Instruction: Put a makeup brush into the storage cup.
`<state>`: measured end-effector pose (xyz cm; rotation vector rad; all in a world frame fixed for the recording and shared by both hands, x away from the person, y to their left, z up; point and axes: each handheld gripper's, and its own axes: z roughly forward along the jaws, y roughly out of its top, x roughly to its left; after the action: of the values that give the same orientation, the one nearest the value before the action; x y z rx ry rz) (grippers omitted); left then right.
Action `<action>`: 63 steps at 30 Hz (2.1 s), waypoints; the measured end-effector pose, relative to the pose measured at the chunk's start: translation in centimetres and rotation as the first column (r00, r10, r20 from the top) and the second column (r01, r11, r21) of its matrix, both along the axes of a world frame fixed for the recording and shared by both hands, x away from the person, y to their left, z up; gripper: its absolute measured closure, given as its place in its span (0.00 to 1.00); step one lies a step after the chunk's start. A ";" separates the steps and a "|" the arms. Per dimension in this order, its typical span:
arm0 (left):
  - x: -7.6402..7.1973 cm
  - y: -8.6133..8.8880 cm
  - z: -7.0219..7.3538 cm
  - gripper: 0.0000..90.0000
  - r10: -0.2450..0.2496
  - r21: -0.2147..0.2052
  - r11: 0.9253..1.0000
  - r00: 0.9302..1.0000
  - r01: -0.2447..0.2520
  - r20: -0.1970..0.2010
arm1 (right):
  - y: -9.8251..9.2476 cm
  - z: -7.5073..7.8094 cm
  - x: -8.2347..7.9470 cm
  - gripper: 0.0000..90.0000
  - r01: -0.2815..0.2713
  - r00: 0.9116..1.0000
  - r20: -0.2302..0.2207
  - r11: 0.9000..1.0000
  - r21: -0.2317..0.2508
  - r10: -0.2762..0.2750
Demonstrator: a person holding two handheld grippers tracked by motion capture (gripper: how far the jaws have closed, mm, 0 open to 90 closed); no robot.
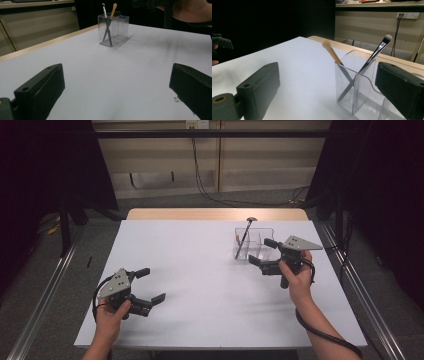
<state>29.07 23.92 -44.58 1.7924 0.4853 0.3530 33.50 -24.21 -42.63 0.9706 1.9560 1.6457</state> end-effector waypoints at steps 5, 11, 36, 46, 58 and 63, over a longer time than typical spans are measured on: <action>0.0 -0.1 0.1 0.00 -0.003 -0.008 1.000 1.000 0.003 0.001 | -0.3 0.0 -0.4 0.07 -0.008 1.000 -0.002 1.000 -0.007 0.008; 0.0 -0.2 0.0 0.00 -0.003 -0.003 1.000 1.000 0.003 0.001 | -0.6 -0.1 -0.8 0.07 -0.008 1.000 -0.003 1.000 -0.018 0.008; -0.1 0.0 0.0 0.00 0.003 -0.017 1.000 1.000 -0.003 0.001 | -1.7 -1.0 -2.6 0.07 -0.001 1.000 -0.006 1.000 -0.019 0.001; -0.1 0.1 0.0 0.00 0.005 -0.008 1.000 1.000 -0.005 -0.001 | -2.4 -1.1 -3.3 0.07 0.003 1.000 -0.001 1.000 -0.015 -0.003; -0.2 0.2 0.1 0.00 0.009 -0.010 1.000 1.000 -0.009 0.000 | -2.7 -1.4 -3.9 0.07 -0.006 1.000 -0.005 1.000 -0.017 0.006; -0.2 0.2 0.0 0.00 0.010 -0.011 1.000 1.000 -0.010 -0.001 | -3.0 -1.6 -4.2 0.07 -0.004 1.000 -0.008 1.000 -0.019 0.003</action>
<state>28.82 24.14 -44.54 1.7805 0.4969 0.3559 29.30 -27.21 -44.18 0.9685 1.9758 1.6247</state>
